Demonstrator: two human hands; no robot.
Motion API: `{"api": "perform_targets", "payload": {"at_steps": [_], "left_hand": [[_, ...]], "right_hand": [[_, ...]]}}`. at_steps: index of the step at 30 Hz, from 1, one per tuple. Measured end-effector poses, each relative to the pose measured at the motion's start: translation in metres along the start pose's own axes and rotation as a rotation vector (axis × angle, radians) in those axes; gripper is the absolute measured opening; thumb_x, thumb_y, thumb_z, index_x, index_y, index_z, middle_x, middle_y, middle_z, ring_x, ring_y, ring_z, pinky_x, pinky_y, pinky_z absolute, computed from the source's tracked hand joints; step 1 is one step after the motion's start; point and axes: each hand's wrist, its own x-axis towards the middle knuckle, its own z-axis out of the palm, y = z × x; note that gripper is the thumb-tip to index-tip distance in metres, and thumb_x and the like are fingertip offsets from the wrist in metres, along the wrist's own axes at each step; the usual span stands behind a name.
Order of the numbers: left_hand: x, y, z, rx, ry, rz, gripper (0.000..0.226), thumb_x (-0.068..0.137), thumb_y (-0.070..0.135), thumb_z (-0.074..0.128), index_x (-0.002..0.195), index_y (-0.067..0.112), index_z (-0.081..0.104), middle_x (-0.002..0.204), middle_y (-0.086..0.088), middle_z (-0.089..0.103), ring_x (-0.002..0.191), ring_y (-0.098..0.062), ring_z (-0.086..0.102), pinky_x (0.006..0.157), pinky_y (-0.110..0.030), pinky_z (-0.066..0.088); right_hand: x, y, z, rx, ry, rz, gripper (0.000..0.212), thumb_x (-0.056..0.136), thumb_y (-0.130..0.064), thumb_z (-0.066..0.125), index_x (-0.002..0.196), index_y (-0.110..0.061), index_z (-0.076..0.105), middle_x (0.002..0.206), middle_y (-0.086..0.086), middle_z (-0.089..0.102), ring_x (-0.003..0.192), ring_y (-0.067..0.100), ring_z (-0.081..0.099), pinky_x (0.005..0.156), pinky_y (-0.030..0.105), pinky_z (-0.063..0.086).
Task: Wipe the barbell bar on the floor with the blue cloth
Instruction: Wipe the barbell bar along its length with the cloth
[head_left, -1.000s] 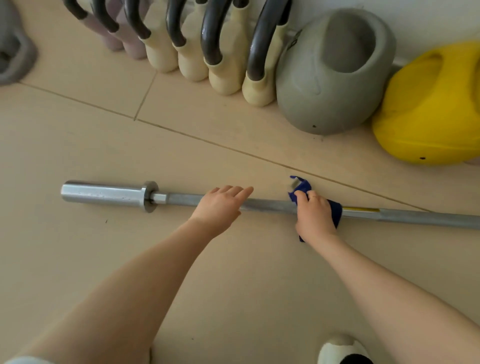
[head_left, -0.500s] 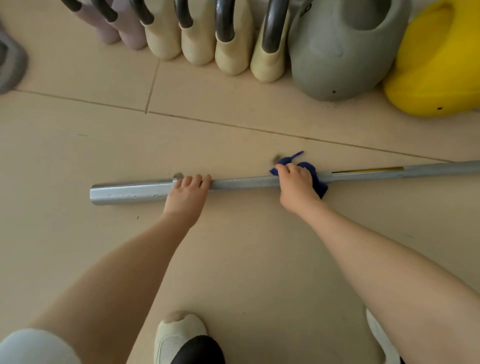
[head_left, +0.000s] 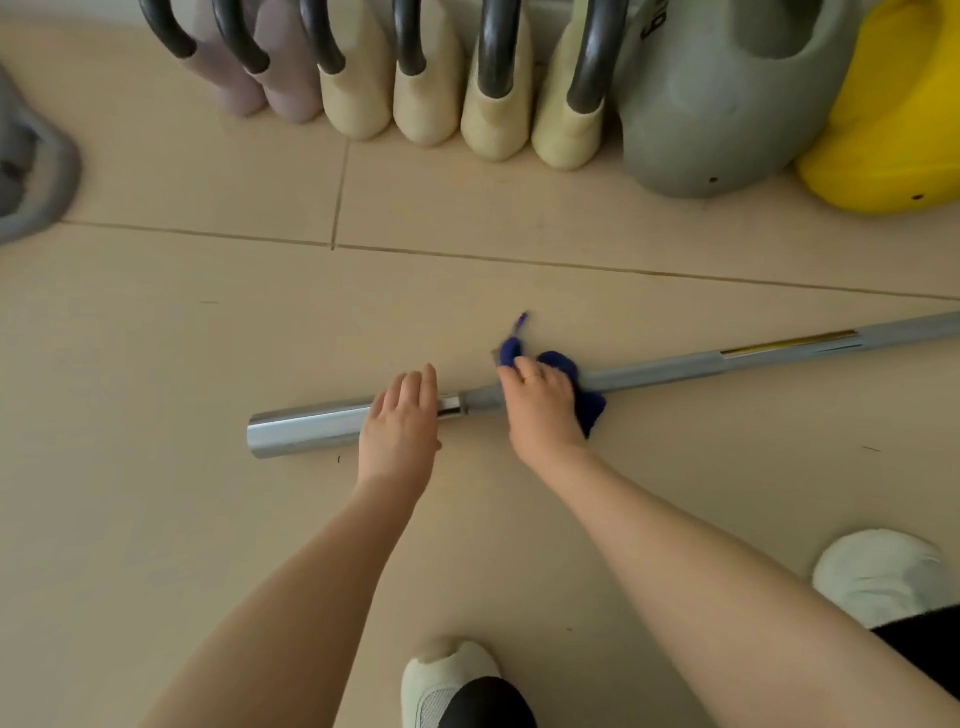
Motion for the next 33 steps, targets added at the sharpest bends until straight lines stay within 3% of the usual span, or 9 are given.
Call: {"api": "perform_targets", "payload": {"at_steps": [5,11,14,16,19,22,24,29,33], "left_hand": [[0.004,-0.007,0.001,0.024,-0.009,0.058,0.086,0.073,0.026,0.077,0.142,0.008,0.029,0.132,-0.005,0.05,0.137,-0.024,0.033,0.109,-0.035,0.028],[0.029,-0.019,-0.008,-0.097,-0.103,0.05,0.075,0.085,0.027,0.065,0.144,0.012,0.022,0.152,-0.001,0.03,0.144,-0.018,0.013,0.116,-0.031,0.013],[0.036,-0.018,-0.016,-0.086,-0.157,0.034,0.079,0.089,0.027,0.06,0.148,0.011,0.011,0.155,-0.001,0.021,0.146,-0.019,0.006,0.117,-0.032,0.009],[0.032,-0.016,-0.014,-0.085,-0.057,0.022,0.077,0.085,0.024,0.066,0.146,0.011,0.021,0.149,-0.003,0.031,0.143,-0.022,0.017,0.114,-0.034,0.019],[0.019,-0.013,-0.003,-0.048,0.21,0.025,0.064,0.052,0.016,0.088,0.11,0.011,0.061,0.102,-0.003,0.063,0.097,-0.023,0.062,0.071,-0.028,0.052],[0.018,-0.01,0.001,-0.026,0.297,0.016,0.064,0.032,0.009,0.091,0.093,0.01,0.069,0.076,0.0,0.067,0.066,-0.018,0.066,0.046,-0.02,0.047],[0.019,-0.008,0.001,-0.019,0.343,0.051,0.06,0.038,0.006,0.089,0.094,0.005,0.07,0.08,-0.004,0.071,0.079,-0.023,0.07,0.061,-0.025,0.055],[0.008,-0.01,0.009,0.025,0.278,0.08,0.061,0.057,0.013,0.084,0.112,-0.001,0.064,0.111,-0.013,0.069,0.109,-0.028,0.064,0.093,-0.038,0.051],[0.012,-0.014,0.008,0.02,0.255,0.071,0.061,0.057,0.003,0.081,0.114,-0.003,0.062,0.112,-0.013,0.069,0.109,-0.028,0.064,0.092,-0.039,0.05]], "right_hand": [[0.002,-0.013,-0.001,0.004,-0.073,-0.173,0.052,0.086,0.003,0.047,0.136,-0.007,0.039,0.144,0.013,0.034,0.129,0.034,0.033,0.109,0.038,0.023],[0.011,-0.005,-0.014,-0.113,-0.016,0.06,0.049,0.087,-0.001,0.047,0.134,-0.007,0.037,0.127,0.014,0.049,0.111,0.033,0.049,0.095,0.038,0.035],[0.019,-0.042,-0.009,-0.051,-0.047,-0.094,0.045,0.088,0.0,0.045,0.132,-0.006,0.039,0.128,0.013,0.048,0.115,0.032,0.047,0.096,0.038,0.036],[0.023,-0.046,-0.008,-0.06,-0.091,-0.19,0.045,0.089,-0.001,0.045,0.133,-0.006,0.04,0.13,0.013,0.047,0.117,0.032,0.045,0.099,0.038,0.034],[0.025,-0.017,-0.012,-0.178,0.024,-0.167,0.042,0.086,-0.004,0.036,0.125,-0.007,0.05,0.118,0.016,0.057,0.106,0.035,0.054,0.092,0.04,0.041],[0.022,-0.004,-0.012,-0.288,0.096,0.01,0.045,0.073,-0.009,0.029,0.096,-0.007,0.067,0.082,0.012,0.067,0.077,0.03,0.065,0.069,0.032,0.053],[0.021,-0.017,-0.008,-0.213,0.11,0.028,0.045,0.074,-0.007,0.029,0.097,-0.005,0.068,0.082,0.013,0.067,0.075,0.031,0.066,0.065,0.033,0.053],[0.022,-0.059,0.001,-0.055,0.006,-0.184,0.039,0.089,-0.005,0.041,0.126,-0.004,0.053,0.123,0.016,0.057,0.117,0.034,0.052,0.099,0.041,0.041],[0.019,-0.017,-0.014,-0.239,0.064,-0.187,0.041,0.075,-0.012,0.037,0.1,-0.009,0.07,0.089,0.009,0.069,0.08,0.029,0.068,0.061,0.03,0.054]]}}
